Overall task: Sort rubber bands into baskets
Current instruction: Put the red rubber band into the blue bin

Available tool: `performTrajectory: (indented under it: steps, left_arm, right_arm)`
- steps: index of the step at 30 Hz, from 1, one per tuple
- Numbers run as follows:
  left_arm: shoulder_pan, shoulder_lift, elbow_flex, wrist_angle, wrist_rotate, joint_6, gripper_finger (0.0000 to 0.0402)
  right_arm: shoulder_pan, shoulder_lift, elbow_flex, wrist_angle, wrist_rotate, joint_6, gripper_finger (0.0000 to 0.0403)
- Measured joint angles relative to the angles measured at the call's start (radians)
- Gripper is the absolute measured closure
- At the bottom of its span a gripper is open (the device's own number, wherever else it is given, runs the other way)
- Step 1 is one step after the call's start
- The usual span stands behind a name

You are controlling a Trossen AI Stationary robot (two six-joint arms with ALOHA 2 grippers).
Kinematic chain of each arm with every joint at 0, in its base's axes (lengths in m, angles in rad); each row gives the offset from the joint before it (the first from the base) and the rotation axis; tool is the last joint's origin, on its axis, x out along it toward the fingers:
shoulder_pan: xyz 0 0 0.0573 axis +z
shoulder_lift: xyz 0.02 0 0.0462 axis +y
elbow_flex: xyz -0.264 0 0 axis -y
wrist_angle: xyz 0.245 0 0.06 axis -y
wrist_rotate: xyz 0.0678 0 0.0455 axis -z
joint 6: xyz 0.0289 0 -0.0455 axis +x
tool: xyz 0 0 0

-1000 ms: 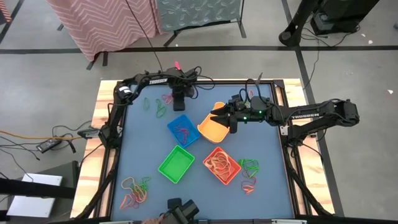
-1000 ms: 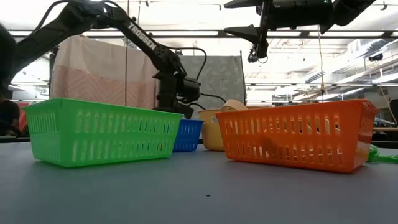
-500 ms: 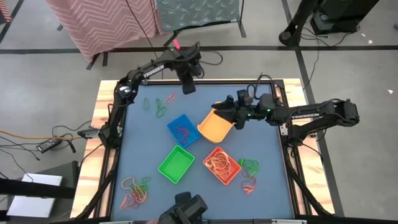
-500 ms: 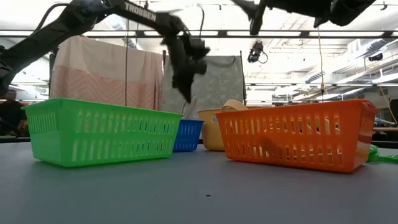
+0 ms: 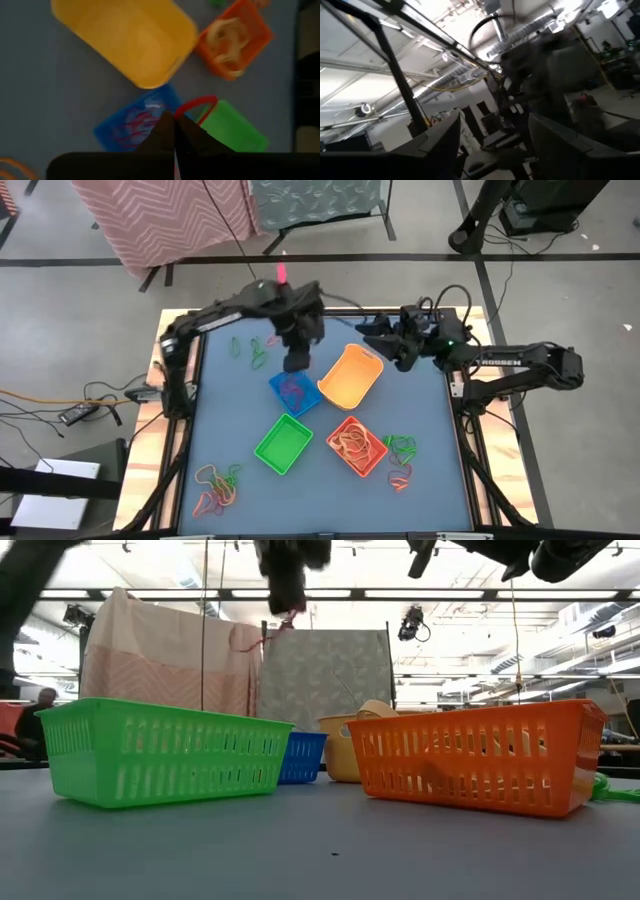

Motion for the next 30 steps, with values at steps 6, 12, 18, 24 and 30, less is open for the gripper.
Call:
performTrajectory:
  steps: [6,12,18,24,30]
  left_arm:
    - [-0.121,-0.216,-0.33,0.267,-0.15,-0.268,0.0401]
    - [-0.148,-0.328,-0.613,0.503,-0.223,-0.473,0.0401]
    - [-0.152,-0.331,-0.765,0.571,-0.222,-0.485,0.0401]
    - [-0.126,-0.33,-0.933,0.826,-0.224,-0.458,0.0401]
    - [-0.096,-0.33,-0.975,0.783,-0.223,-0.435,0.0373]
  right_arm:
    - [-0.039,-0.025,0.0,-0.001,-0.096,0.026,0.0157]
    - [-0.048,-0.029,0.0,-0.002,-0.179,0.064,0.0157]
    - [-0.048,-0.029,0.0,-0.005,-0.206,0.072,0.0157]
    - [-0.048,-0.029,0.0,-0.006,-0.168,0.08,0.0157]
    - [-0.047,-0.029,0.0,-0.005,-0.147,0.1,0.0157]
